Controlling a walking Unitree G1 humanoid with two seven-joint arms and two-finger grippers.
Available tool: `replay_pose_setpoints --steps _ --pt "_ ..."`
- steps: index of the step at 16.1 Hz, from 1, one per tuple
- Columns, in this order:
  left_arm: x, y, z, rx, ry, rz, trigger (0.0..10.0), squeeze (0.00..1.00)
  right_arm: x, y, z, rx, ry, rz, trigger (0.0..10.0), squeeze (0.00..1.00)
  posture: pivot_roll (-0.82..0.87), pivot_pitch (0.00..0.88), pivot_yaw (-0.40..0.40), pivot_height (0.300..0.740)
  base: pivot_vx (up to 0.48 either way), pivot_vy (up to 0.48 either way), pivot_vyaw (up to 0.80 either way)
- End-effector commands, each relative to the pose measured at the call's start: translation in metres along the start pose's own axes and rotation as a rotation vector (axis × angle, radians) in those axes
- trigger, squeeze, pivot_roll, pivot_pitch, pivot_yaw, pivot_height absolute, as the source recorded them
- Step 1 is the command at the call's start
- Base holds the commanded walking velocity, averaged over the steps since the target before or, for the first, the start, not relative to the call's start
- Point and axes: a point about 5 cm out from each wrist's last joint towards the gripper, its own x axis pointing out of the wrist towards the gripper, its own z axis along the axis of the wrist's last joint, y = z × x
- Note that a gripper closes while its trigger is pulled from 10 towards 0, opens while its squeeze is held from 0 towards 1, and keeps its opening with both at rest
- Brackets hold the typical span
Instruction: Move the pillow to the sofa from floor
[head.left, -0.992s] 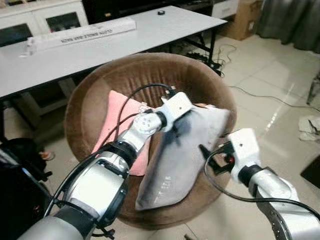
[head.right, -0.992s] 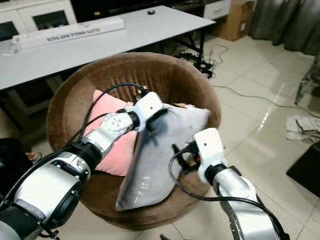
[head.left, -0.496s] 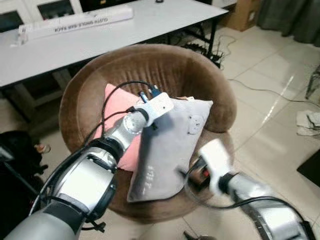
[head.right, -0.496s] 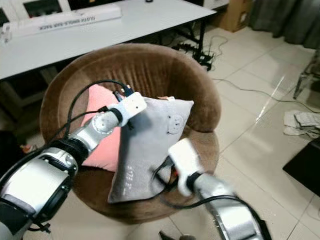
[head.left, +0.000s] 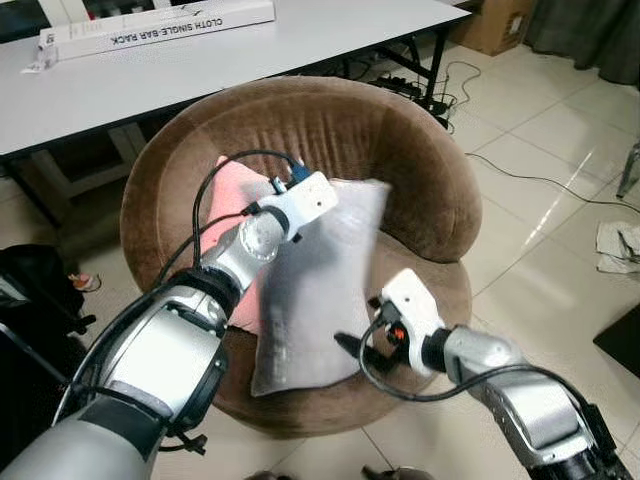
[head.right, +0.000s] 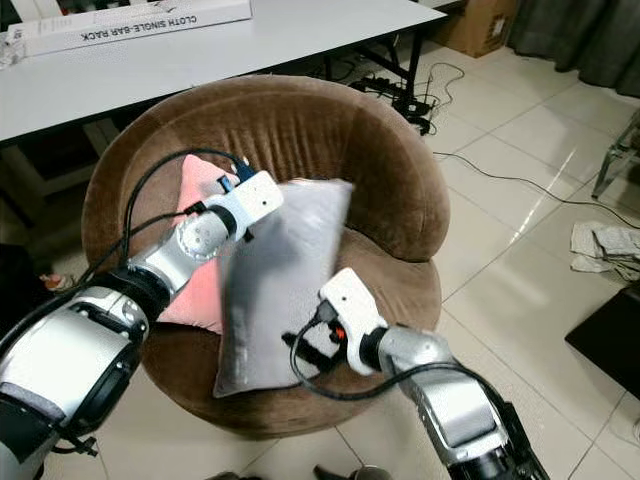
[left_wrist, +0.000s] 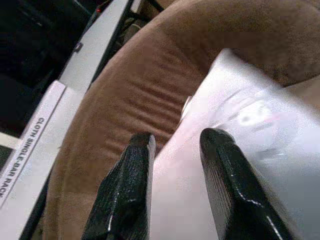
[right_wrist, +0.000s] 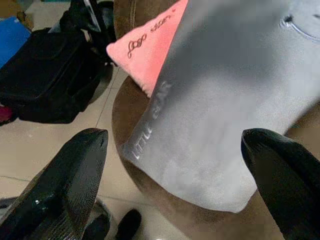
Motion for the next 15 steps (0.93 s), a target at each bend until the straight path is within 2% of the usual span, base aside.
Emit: replay_pose_setpoints --steps 1,2,3,5,6,7,8,9,10,13,15 --pt "0.001 0.018 0.006 0.038 -0.004 0.056 10.0 1.00 0.002 -0.003 0.003 -0.011 -0.017 -0.014 10.0 0.00 -0.23 0.076 0.058 0.740 0.000 0.000 0.00" --pt "0.002 0.023 0.008 0.047 -0.009 0.080 10.0 1.00 0.005 -0.006 0.004 -0.016 -0.025 -0.023 10.0 0.00 -0.23 0.066 0.061 0.740 0.000 0.000 0.00" --pt "0.002 0.030 0.011 0.017 -0.018 0.114 10.0 1.00 0.006 -0.010 0.006 -0.024 -0.035 -0.048 10.0 0.00 -0.22 0.054 0.060 0.740 0.000 0.000 0.00" --pt "0.002 0.037 0.014 -0.089 -0.033 0.129 10.0 1.00 0.007 -0.021 0.010 -0.035 -0.044 -0.127 10.0 0.00 -0.19 0.026 0.059 0.740 0.000 0.000 0.00" --pt "0.001 0.039 0.013 -0.253 -0.044 0.123 10.0 0.47 0.007 -0.031 0.010 -0.024 -0.044 -0.214 10.0 0.00 -0.17 0.000 0.056 0.740 0.000 0.000 0.00" --pt "0.001 0.037 0.010 -0.363 -0.049 0.116 10.0 0.00 0.007 -0.038 0.008 0.009 -0.044 -0.273 10.0 0.00 -0.14 0.000 0.055 0.740 0.000 0.000 0.00" --pt "0.000 0.030 0.006 -0.467 -0.058 0.085 10.0 0.00 0.008 -0.045 0.006 0.049 -0.048 -0.337 10.0 0.00 -0.12 0.000 0.047 0.740 0.000 0.000 0.00" --pt "-0.002 0.015 -0.001 -0.537 -0.060 0.039 10.0 0.00 0.010 -0.047 0.005 0.083 -0.080 -0.364 10.0 0.00 -0.07 0.000 0.041 0.740 0.000 0.000 0.00" --pt "-0.005 0.002 -0.007 -0.556 -0.080 -0.011 10.0 0.00 0.013 -0.046 0.005 0.102 -0.105 -0.371 10.0 0.00 -0.05 0.000 0.039 0.740 0.000 0.000 0.00" --pt "-0.018 -0.018 -0.019 -0.597 -0.143 -0.030 10.0 0.00 0.019 -0.050 -0.002 0.136 -0.107 -0.429 10.0 0.00 0.00 0.000 0.042 0.740 0.000 0.000 0.00" --pt "-0.043 -0.036 -0.025 -0.588 -0.209 -0.060 10.0 0.00 0.018 -0.056 -0.005 0.168 -0.103 -0.495 10.0 0.00 0.02 0.000 0.047 0.740 0.000 0.000 0.00"
